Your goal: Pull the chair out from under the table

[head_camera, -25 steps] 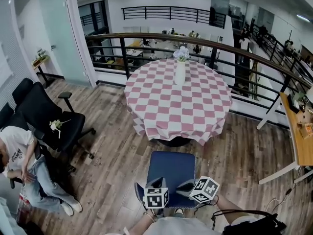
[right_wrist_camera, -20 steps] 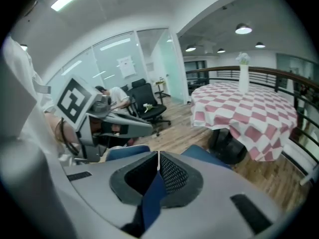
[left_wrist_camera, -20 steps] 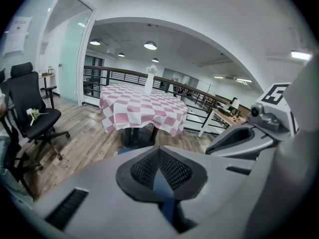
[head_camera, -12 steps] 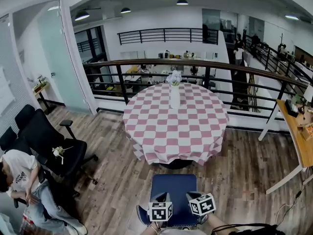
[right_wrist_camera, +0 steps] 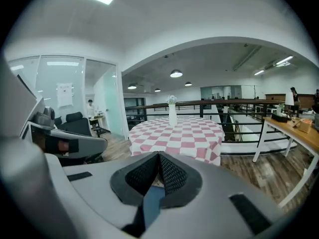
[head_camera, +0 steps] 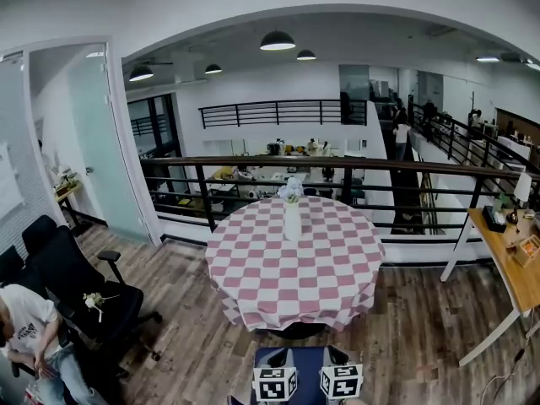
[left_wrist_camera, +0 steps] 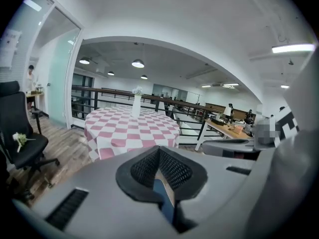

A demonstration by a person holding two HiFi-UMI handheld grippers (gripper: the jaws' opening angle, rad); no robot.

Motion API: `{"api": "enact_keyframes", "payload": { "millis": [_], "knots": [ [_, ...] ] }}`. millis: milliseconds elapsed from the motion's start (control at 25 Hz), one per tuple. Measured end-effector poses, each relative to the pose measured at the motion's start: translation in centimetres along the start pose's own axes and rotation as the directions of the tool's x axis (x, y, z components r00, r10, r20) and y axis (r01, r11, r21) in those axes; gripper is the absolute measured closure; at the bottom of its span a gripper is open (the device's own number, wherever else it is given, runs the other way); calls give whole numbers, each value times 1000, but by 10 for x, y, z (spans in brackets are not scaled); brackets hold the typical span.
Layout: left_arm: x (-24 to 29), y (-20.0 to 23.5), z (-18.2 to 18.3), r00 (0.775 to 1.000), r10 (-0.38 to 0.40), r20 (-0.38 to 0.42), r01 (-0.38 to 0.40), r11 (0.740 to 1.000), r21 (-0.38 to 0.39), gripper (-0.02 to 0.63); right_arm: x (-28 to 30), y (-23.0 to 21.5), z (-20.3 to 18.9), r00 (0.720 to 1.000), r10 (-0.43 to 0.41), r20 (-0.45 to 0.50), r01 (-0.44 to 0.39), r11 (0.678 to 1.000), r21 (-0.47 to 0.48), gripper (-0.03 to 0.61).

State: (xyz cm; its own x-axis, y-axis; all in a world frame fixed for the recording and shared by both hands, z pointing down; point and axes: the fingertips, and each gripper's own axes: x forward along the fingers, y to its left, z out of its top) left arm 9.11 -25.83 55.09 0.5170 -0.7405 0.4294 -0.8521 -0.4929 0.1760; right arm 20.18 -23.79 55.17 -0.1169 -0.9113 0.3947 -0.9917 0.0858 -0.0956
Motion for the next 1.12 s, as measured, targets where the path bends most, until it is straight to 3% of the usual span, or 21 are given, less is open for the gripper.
{"api": "enact_keyframes", "payload": {
  "millis": [240,800,1120],
  "knots": [
    [0,-6,25,997,27,67,-31,998,57,612,0,2,22,999,-5,42,6,1000,-26,560],
    [2,-9,18,999,22,43,-23,999,23,612,1,9,20,1000,10,15,-8,996,-94,561],
    [-2,-11,13,999,25,48,-25,1000,2,612,-5,9,17,1000,-4,26,6,996,-85,561]
  ]
}}
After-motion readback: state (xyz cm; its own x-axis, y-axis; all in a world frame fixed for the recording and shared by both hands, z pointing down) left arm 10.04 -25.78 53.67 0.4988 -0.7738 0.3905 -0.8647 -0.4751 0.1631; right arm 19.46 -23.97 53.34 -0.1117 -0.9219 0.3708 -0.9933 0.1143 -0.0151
